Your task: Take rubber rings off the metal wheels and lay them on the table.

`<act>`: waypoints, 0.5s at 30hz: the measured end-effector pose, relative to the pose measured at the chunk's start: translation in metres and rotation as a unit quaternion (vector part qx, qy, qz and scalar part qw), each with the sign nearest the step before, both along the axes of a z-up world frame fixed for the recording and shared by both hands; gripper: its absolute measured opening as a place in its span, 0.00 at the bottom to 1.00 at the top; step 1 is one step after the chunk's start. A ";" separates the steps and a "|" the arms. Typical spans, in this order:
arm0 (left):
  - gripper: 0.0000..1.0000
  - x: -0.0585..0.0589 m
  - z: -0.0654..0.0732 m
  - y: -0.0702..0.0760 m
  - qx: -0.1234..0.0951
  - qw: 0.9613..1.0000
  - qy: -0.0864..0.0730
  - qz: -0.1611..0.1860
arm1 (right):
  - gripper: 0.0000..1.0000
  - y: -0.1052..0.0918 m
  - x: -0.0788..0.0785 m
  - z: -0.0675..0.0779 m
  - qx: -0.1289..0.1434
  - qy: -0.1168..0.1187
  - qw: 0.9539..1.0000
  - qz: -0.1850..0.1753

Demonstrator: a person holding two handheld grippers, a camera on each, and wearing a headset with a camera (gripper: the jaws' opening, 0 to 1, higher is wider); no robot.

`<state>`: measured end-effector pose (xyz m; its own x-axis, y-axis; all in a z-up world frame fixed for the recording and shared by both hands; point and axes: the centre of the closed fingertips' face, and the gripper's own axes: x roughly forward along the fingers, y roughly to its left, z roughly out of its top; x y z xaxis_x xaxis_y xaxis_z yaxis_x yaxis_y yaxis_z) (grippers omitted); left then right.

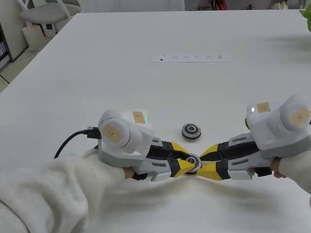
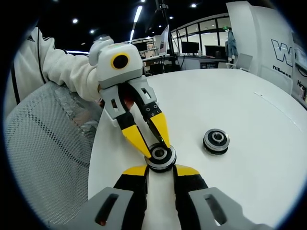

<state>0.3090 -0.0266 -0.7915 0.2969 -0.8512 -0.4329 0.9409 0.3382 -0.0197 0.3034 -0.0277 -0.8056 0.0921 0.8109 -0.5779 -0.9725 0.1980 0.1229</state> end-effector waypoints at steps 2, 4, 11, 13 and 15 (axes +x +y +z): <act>0.14 0.000 0.000 0.000 -0.002 1.000 -0.002 -0.001 | 0.17 0.000 0.000 0.000 0.000 -0.001 1.000 0.001; 0.14 0.000 0.000 0.000 -0.004 1.000 -0.002 0.000 | 0.17 0.000 -0.001 0.000 -0.001 -0.003 1.000 0.002; 0.14 0.000 0.001 0.000 -0.008 1.000 -0.004 0.000 | 0.14 -0.002 0.000 0.000 -0.002 0.001 1.000 0.000; 0.14 0.000 0.001 0.000 -0.008 1.000 -0.004 0.001 | 0.14 -0.001 -0.001 0.000 -0.003 -0.001 1.000 0.001; 0.14 0.000 0.001 0.001 -0.009 1.000 -0.004 0.002 | 0.13 -0.001 -0.001 0.000 -0.004 -0.001 1.000 0.001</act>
